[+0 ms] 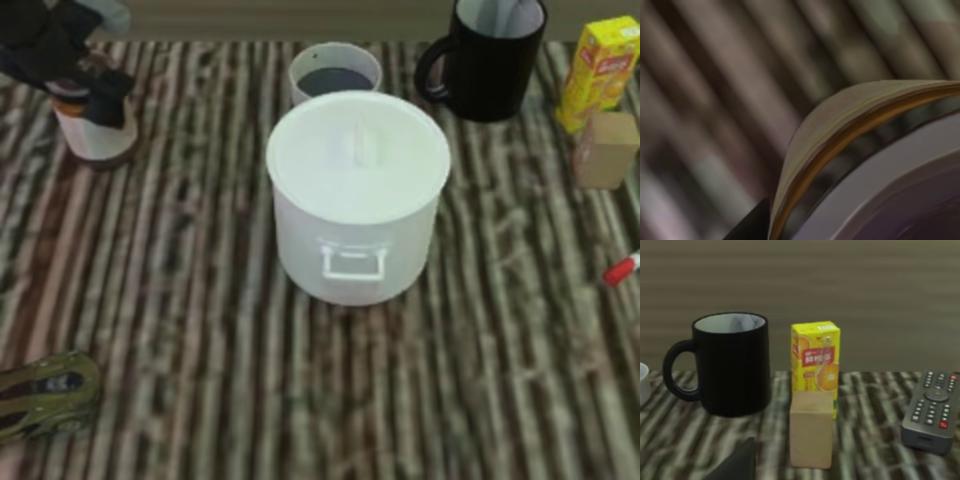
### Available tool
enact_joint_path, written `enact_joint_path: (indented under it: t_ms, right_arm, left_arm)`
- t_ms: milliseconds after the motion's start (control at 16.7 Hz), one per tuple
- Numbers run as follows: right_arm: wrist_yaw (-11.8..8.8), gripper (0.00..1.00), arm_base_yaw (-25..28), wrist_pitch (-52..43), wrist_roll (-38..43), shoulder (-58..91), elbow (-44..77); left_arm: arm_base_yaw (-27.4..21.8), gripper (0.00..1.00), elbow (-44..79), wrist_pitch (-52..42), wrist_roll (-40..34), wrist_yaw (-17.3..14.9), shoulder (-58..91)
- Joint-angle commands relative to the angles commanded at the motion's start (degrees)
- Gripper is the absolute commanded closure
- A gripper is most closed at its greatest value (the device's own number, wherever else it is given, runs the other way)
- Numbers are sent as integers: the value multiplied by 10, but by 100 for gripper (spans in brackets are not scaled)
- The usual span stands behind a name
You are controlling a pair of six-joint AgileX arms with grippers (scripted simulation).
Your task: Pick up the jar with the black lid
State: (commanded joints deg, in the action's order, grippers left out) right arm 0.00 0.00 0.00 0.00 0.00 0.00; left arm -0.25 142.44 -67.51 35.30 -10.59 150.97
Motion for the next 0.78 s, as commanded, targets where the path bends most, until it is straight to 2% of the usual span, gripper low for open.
enact_joint_path:
  t_ms: [540,780]
  right_arm:
    - [0,0,0,0,0,0,0]
    - [0,0,0,0,0,0,0]
  left_arm:
    - [0,98,0,0,0,0,0]
    - [0,100,0,0,0,0,0]
